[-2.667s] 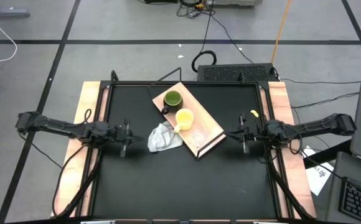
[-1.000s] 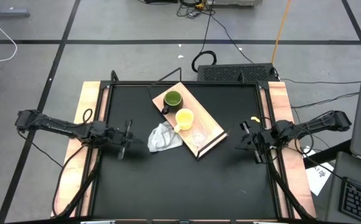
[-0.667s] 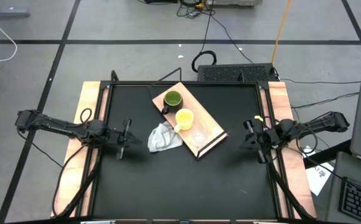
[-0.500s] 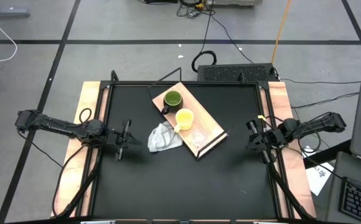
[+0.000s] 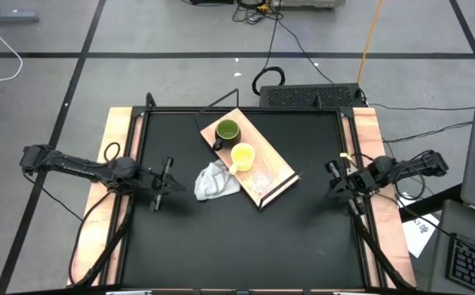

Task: Stack small to large cups/mugs on shelf
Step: Return to Home Position

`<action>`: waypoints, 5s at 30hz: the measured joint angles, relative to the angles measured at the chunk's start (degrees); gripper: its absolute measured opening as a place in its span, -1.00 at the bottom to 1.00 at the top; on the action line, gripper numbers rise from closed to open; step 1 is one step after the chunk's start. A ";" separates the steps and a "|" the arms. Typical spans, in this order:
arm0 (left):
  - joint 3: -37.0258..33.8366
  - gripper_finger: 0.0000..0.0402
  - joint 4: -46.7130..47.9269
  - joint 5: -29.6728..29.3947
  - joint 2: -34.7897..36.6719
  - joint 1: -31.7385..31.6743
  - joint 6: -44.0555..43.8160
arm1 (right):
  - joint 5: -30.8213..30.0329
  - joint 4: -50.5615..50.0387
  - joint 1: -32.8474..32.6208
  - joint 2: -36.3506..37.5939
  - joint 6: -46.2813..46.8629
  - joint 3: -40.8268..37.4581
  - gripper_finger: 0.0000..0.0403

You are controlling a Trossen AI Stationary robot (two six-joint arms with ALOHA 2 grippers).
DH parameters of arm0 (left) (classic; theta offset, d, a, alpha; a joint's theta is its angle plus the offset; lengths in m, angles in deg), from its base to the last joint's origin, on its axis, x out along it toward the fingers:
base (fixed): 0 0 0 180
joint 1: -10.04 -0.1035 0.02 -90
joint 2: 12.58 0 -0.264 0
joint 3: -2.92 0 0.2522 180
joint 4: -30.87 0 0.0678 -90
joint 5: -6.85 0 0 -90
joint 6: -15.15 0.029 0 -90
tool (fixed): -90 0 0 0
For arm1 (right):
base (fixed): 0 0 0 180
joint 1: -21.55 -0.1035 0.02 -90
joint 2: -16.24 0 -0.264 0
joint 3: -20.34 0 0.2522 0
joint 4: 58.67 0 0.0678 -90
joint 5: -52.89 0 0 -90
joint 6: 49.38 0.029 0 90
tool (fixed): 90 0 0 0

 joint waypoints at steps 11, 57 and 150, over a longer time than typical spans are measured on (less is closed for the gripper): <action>4.01 -1.00 11.44 -2.63 0.00 -0.04 -1.11 | 0.00 -17.84 0.00 0.27 2.26 4.63 -1.00; 5.62 -1.00 31.58 -4.24 21.53 -4.74 0.82 | 5.18 -25.14 -4.13 3.90 3.92 6.66 -1.00; 5.62 -0.99 40.72 -3.21 21.44 -9.22 -12.33 | -7.58 -26.51 -4.04 3.80 10.55 5.29 -1.00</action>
